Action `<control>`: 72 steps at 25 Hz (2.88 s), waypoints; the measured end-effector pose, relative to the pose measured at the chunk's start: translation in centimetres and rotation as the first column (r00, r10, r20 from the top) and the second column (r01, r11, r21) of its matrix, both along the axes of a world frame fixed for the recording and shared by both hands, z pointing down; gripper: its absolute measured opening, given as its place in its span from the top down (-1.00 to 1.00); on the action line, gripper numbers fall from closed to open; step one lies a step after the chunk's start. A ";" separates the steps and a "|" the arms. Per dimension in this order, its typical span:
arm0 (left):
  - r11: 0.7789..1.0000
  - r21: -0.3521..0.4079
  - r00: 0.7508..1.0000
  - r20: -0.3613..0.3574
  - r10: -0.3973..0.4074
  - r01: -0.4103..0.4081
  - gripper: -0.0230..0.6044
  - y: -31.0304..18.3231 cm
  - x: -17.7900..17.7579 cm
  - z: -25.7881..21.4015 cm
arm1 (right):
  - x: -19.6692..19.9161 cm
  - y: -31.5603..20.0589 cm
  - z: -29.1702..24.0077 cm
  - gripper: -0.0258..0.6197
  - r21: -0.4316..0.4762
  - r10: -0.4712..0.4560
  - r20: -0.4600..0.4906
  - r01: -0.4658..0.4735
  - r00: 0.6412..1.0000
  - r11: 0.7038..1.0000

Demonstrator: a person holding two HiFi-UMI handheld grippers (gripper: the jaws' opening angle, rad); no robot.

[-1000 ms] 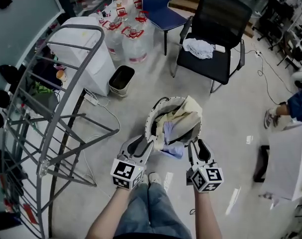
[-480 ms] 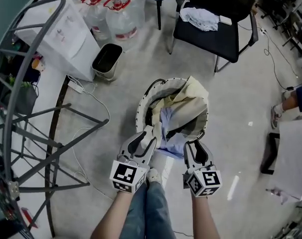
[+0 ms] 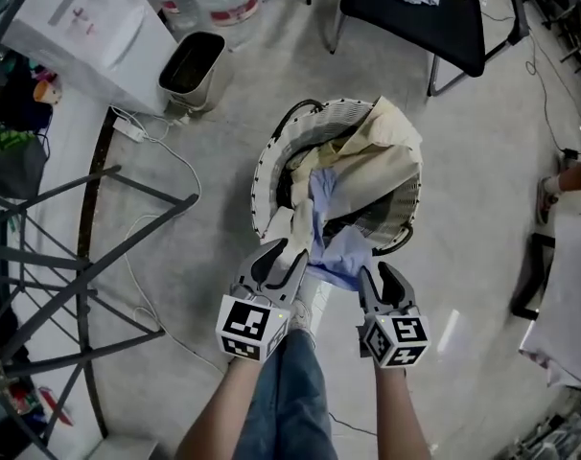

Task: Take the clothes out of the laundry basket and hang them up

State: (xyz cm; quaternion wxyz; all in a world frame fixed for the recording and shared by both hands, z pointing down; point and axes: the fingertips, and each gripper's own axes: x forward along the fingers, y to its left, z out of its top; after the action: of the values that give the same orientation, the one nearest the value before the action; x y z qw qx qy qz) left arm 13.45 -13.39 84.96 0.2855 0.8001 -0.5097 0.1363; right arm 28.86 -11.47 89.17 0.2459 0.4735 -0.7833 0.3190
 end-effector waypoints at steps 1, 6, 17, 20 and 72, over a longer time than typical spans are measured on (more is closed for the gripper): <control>1.000 -0.010 1.000 -0.003 0.001 -0.001 0.47 0.2 0.2 0.6 | 0.2 0.5 0.9 0.48 -0.023 0.003 -0.011 -0.003 1.000 1.000; 0.999 -0.044 1.000 -0.017 -0.001 0.001 0.47 0.6 0.9 2.6 | 1.2 2.1 4.6 0.34 -0.135 0.006 -0.043 -0.011 0.999 0.991; 0.998 -0.068 1.000 -0.028 0.002 -0.003 0.47 1.2 0.7 2.9 | 1.3 2.7 8.8 0.42 -0.284 -0.018 -0.099 -0.011 0.995 0.959; 0.998 -0.070 1.000 -0.031 -0.007 0.005 0.47 1.2 0.5 3.2 | 1.0 2.3 8.7 0.83 -0.269 -0.019 -0.117 -0.013 0.993 0.963; 0.985 0.165 0.999 -0.011 -0.052 0.053 0.47 6.0 -5.7 -29.8 | -5.8 -1.0 -39.1 0.88 0.288 -0.067 0.123 0.028 0.990 0.957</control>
State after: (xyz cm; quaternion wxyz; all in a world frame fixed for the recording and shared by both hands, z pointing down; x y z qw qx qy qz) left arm 7.76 -7.38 55.18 0.2233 0.8077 -0.5392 0.0833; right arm 23.06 -12.52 50.06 0.1303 0.4631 -0.8468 0.2269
